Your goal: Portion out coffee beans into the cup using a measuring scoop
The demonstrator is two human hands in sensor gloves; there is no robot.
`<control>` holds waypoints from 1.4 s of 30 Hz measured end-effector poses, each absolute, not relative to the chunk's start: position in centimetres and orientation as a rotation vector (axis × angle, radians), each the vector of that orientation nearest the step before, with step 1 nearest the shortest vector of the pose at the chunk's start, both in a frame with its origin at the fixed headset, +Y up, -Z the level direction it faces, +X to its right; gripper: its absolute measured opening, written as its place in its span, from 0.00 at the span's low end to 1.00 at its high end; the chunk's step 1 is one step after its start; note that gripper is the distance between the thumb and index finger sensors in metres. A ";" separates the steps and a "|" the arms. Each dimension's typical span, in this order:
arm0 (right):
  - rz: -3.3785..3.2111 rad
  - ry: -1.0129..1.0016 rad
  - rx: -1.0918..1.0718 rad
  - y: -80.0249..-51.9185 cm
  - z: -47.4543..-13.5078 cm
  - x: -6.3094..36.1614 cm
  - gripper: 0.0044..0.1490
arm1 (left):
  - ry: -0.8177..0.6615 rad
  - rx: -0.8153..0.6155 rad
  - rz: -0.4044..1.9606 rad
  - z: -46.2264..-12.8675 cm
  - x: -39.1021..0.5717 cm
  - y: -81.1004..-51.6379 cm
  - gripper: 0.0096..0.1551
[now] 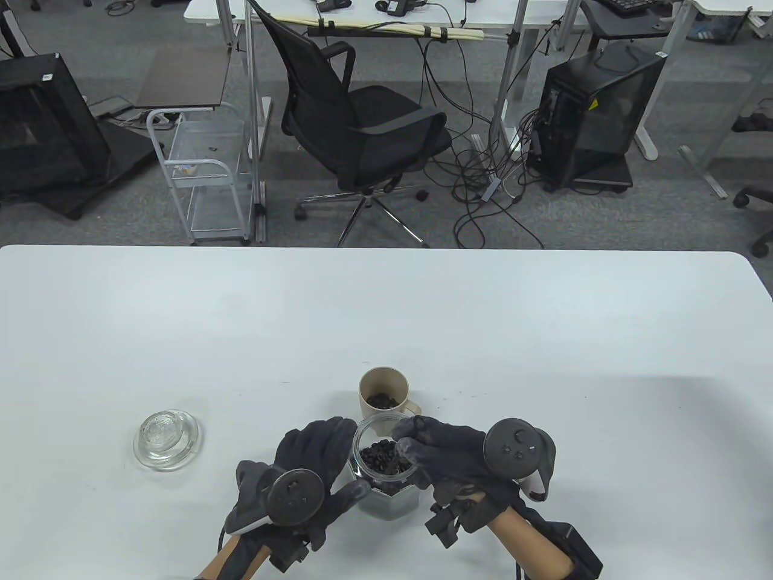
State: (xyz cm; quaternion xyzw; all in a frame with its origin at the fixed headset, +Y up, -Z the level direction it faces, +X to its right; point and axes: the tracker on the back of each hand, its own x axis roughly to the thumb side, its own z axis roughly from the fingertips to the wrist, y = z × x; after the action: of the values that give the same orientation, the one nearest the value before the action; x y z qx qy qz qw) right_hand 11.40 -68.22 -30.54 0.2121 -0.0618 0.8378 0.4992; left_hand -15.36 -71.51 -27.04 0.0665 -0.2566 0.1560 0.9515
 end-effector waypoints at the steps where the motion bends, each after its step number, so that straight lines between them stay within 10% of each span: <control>1: 2.009 -0.144 0.497 -68.3 -30.6 11.5 0.26 | -0.522 0.135 0.316 -27.0 -15.4 -71.5 0.56; 42: 1.434 0.036 -0.094 -72.7 -33.6 16.9 0.27 | -0.525 0.137 0.311 -26.9 -15.4 -71.5 0.56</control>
State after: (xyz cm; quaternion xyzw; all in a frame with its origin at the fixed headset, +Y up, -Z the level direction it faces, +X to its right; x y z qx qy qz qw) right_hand 16.94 -72.69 -33.57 -0.0429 0.0167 0.6569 0.7525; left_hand -15.35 -71.50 -26.95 0.0674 -0.2584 0.1528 0.9515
